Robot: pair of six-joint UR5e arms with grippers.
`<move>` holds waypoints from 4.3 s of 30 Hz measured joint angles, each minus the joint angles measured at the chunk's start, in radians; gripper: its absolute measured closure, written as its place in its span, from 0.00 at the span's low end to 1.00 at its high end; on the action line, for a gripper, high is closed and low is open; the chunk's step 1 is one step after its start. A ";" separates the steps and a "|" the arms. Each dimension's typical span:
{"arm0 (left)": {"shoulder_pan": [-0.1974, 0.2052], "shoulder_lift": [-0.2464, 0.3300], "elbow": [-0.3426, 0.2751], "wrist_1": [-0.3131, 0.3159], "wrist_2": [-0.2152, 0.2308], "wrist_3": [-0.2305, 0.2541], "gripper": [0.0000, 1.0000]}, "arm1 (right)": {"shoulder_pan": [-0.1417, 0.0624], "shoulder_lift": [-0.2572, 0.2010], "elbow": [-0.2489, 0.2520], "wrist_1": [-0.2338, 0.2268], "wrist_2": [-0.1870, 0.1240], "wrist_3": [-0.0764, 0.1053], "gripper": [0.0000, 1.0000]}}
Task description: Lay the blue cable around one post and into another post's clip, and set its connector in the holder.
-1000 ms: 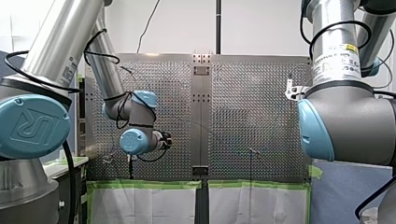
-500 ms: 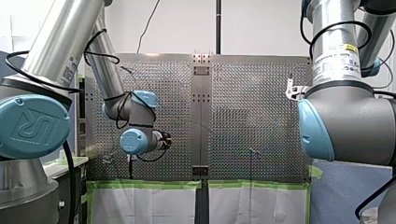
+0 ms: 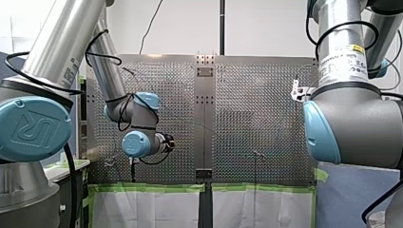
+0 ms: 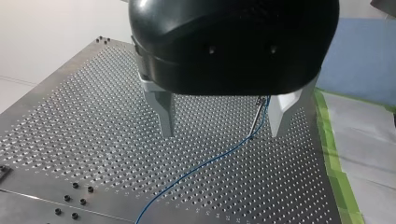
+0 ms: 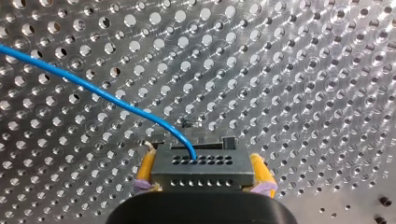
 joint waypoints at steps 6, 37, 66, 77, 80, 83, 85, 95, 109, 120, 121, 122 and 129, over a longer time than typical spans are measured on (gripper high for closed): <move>0.000 0.000 0.000 0.000 0.000 0.000 0.00 | 0.000 0.001 0.000 0.001 0.000 0.000 0.86; 0.000 0.000 0.000 0.000 0.002 0.000 0.00 | 0.000 0.008 0.000 -0.006 -0.004 0.000 0.86; 0.000 0.000 0.000 0.000 0.001 0.000 0.00 | 0.005 0.008 0.000 -0.020 -0.002 0.008 0.86; 0.000 0.000 0.000 0.000 0.001 0.000 0.00 | 0.007 0.008 0.012 0.005 0.005 0.008 0.86; 0.000 0.000 0.000 0.000 0.001 0.000 0.00 | 0.007 0.008 0.012 0.005 0.005 0.008 0.86; 0.000 0.000 0.000 0.000 0.001 0.000 0.00 | 0.007 0.008 0.012 0.005 0.005 0.008 0.86; 0.000 0.000 0.000 0.000 0.001 0.000 0.00 | 0.007 0.008 0.012 0.005 0.005 0.008 0.86; 0.000 0.000 0.000 0.000 0.001 0.000 0.00 | 0.007 0.008 0.011 0.005 0.005 0.008 0.33; 0.000 0.000 0.000 0.003 0.003 -0.007 0.00 | 0.007 0.008 0.012 0.005 0.005 0.008 0.00; 0.002 0.000 0.000 0.002 0.048 -0.040 0.00 | 0.007 0.008 0.012 0.005 0.005 0.008 0.00; 0.002 0.000 0.000 0.000 0.050 -0.035 0.00 | 0.007 0.008 0.012 0.005 0.005 0.008 0.00; 0.002 0.000 0.000 -0.001 0.051 -0.030 0.00 | 0.007 0.008 0.012 0.005 0.005 0.008 0.00; 0.005 0.000 0.009 0.028 0.070 -0.028 0.00 | 0.007 0.008 0.012 0.005 0.005 0.008 0.00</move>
